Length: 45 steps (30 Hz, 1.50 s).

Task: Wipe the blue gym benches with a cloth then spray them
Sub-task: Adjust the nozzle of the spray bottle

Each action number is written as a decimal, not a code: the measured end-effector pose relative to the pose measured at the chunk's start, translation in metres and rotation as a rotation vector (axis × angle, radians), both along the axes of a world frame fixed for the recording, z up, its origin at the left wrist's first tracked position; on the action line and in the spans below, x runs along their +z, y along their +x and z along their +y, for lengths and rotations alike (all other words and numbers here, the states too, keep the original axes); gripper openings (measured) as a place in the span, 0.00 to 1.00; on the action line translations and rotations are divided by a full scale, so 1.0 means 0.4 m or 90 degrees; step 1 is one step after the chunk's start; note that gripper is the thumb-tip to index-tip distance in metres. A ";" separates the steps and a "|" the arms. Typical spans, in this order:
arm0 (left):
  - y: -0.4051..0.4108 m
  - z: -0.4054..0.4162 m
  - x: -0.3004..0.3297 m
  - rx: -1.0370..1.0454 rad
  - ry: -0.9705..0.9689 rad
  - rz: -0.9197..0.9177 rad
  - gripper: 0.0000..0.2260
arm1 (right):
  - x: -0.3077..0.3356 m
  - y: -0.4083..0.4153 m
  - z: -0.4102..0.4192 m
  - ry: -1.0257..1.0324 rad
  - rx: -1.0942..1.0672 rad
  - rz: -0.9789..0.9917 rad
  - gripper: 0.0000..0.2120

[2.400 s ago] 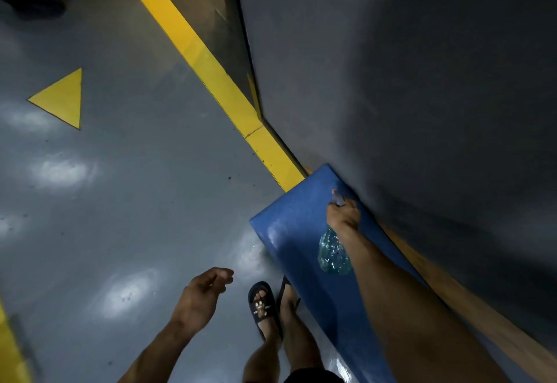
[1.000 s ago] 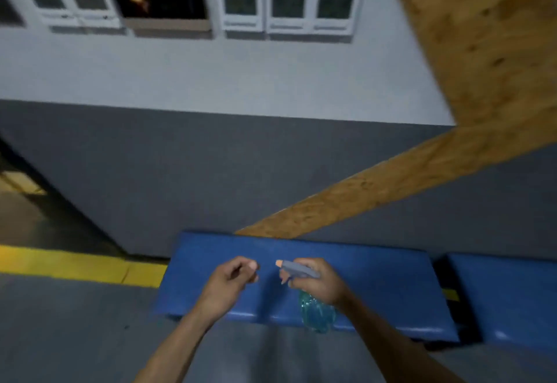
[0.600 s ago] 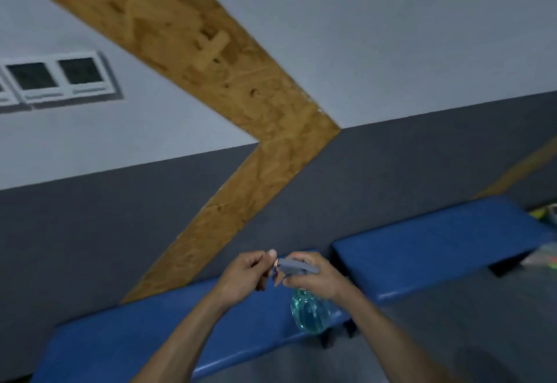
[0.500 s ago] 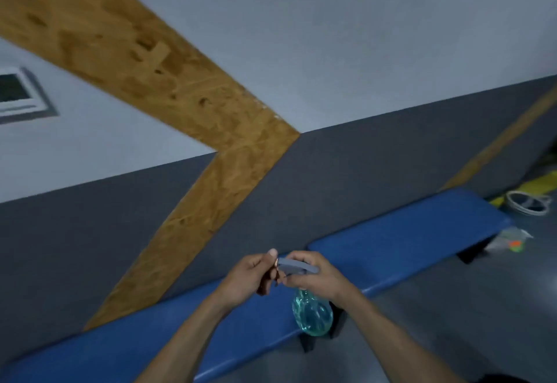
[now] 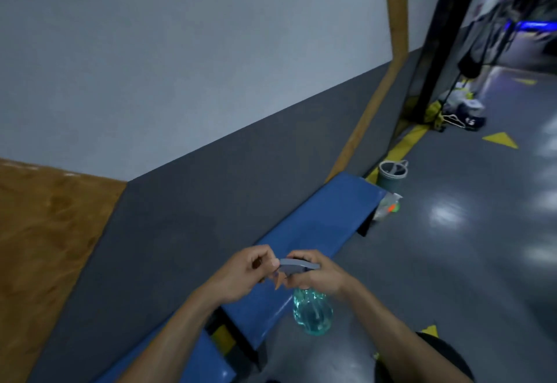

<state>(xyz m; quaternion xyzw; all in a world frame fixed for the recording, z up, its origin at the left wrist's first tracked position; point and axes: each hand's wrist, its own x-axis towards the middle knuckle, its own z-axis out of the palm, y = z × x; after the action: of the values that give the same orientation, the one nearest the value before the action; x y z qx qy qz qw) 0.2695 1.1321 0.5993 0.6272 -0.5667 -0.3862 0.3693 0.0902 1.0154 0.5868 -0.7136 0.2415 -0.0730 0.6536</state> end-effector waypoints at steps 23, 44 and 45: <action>-0.357 -1.466 -0.058 -0.276 -0.197 -0.162 0.11 | -0.075 -0.423 -1.219 0.092 -0.345 -0.022 0.11; -0.291 -2.472 -0.256 -0.055 -0.008 0.080 0.08 | -0.208 -0.319 -2.341 0.122 -0.218 0.085 0.10; -0.285 -2.513 -0.262 -0.048 -0.013 0.078 0.07 | -0.219 -0.311 -2.385 0.118 -0.214 0.093 0.10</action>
<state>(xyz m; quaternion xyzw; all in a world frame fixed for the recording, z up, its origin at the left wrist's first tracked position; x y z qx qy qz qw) 0.1553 0.1267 0.4943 0.5768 -0.5702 -0.4317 0.3947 -0.0340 0.0614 0.4992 -0.6032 0.4096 -0.1069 0.6760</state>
